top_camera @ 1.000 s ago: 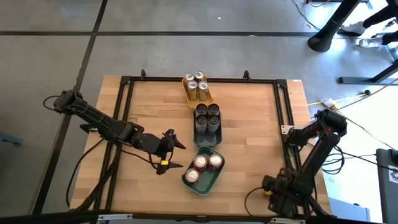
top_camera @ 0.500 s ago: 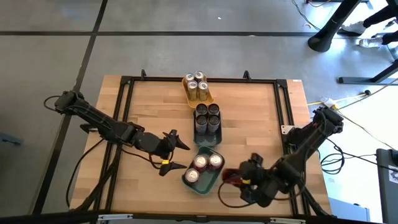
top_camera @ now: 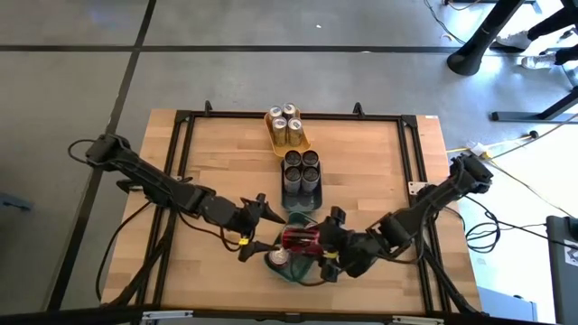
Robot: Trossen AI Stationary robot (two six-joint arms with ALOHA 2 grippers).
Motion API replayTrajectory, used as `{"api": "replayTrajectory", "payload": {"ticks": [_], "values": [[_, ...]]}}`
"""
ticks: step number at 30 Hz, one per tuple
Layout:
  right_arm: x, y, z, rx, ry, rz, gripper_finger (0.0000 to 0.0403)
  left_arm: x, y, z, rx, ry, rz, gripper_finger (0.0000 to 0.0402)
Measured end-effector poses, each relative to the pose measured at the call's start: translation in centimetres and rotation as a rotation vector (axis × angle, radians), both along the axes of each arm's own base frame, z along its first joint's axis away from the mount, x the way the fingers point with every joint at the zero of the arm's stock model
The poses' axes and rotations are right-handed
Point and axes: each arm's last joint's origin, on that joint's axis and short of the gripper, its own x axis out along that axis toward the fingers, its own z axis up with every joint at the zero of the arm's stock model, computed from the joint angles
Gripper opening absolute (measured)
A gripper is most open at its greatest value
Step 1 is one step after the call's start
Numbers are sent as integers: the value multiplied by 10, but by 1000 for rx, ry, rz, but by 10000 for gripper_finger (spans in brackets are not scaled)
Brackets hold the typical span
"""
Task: Sort soda cans
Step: Put the right red soda can into the green bin
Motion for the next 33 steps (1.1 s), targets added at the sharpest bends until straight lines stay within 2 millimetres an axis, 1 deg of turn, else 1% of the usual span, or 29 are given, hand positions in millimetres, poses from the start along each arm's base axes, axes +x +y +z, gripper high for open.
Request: {"api": "replayTrajectory", "payload": {"ticks": [5, 13, 18, 29, 33], "values": [[8, 1, 1, -17, -44, 47, 293, 3, 1, -5, -2, 22, 6, 342], [12, 3, 5, -68, -103, 66, 293, 7, -1, -10, -5, 26, -3, 324], [13, 3, 7, -69, -124, 59, 293, 8, -2, -11, -5, 20, -2, 315], [21, -1, 15, -122, -201, 79, 294, 15, -4, -19, 19, 14, -6, 315], [27, -5, 14, -124, -215, 70, 294, 15, -4, -19, 34, 13, -2, 315]]}}
